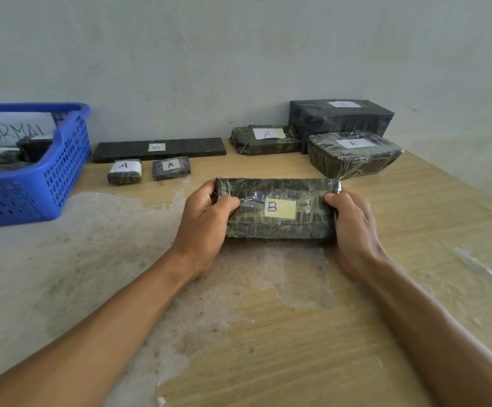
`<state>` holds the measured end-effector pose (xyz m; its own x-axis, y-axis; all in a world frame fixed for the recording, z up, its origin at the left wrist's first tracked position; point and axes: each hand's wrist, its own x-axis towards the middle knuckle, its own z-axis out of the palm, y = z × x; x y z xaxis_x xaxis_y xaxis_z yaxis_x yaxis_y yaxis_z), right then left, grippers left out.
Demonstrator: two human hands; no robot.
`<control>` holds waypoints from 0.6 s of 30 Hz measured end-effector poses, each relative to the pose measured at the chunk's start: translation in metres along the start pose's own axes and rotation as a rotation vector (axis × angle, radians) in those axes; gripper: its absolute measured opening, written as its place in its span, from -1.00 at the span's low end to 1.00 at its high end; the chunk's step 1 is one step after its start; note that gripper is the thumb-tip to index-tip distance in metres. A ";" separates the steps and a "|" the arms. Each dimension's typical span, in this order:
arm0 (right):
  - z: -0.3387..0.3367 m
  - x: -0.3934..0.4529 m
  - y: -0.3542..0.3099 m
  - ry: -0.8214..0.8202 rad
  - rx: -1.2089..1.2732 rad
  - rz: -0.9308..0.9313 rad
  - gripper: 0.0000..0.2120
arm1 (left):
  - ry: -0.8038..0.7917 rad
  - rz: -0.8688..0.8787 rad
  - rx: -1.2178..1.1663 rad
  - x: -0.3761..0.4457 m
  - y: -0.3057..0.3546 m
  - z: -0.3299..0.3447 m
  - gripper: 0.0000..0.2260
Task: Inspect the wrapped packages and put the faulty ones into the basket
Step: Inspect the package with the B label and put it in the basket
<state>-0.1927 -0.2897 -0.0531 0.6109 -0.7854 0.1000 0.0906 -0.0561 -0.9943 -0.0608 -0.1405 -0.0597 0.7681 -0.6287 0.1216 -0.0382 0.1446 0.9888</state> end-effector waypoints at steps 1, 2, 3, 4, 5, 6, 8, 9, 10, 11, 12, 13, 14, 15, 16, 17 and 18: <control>0.000 0.001 0.001 0.000 -0.011 -0.011 -0.82 | -0.009 0.010 0.003 -0.001 0.001 0.000 -0.66; -0.001 0.002 0.002 0.003 -0.011 -0.022 -0.80 | -0.021 0.019 0.006 -0.001 0.001 0.000 -0.70; -0.002 0.002 0.003 0.012 -0.003 -0.028 -0.79 | -0.033 0.023 0.004 -0.001 0.000 -0.001 -0.76; -0.003 0.004 0.004 0.027 0.001 -0.022 -0.78 | -0.046 0.022 0.002 0.000 0.000 -0.001 -0.82; -0.003 0.004 0.005 0.038 0.006 -0.009 -0.79 | -0.065 0.019 0.008 0.001 -0.001 -0.003 -0.84; -0.004 0.005 0.005 0.048 0.013 0.003 -0.80 | -0.089 0.020 0.020 0.002 -0.001 -0.004 -0.81; -0.005 0.005 0.004 0.060 0.046 0.020 -0.84 | -0.124 0.013 0.036 0.001 -0.001 -0.005 -0.78; -0.005 0.005 0.004 0.055 0.063 0.035 -0.82 | -0.121 0.005 0.033 0.001 -0.001 -0.005 -0.79; -0.006 0.005 0.004 0.037 0.080 0.052 -0.79 | -0.108 0.002 0.025 0.001 -0.001 -0.006 -0.80; -0.007 0.005 0.003 0.012 0.101 0.067 -0.75 | -0.091 0.004 0.016 0.001 -0.001 -0.006 -0.80; -0.008 0.005 0.002 -0.009 0.120 0.084 -0.71 | -0.074 0.007 0.008 0.001 -0.001 -0.005 -0.80; -0.008 0.004 0.001 -0.027 0.135 0.098 -0.68 | -0.060 0.007 0.002 0.001 -0.001 -0.005 -0.80; -0.009 0.004 0.000 -0.037 0.139 0.107 -0.66 | -0.052 0.006 -0.004 0.001 -0.001 -0.005 -0.80; -0.009 0.004 0.000 -0.042 0.132 0.112 -0.66 | -0.048 0.004 -0.008 0.001 0.000 -0.005 -0.80; -0.009 0.004 0.000 -0.035 0.118 0.111 -0.67 | -0.048 0.003 -0.011 0.000 0.000 -0.005 -0.80; -0.008 0.005 0.000 -0.024 0.103 0.104 -0.67 | -0.051 0.002 -0.016 0.000 0.000 -0.005 -0.80; -0.008 0.005 0.000 -0.010 0.088 0.092 -0.67 | -0.057 0.001 -0.024 0.000 0.001 -0.006 -0.81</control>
<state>-0.1957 -0.2983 -0.0527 0.6272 -0.7788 0.0096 0.1021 0.0700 -0.9923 -0.0571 -0.1359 -0.0596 0.7301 -0.6713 0.1281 -0.0233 0.1630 0.9864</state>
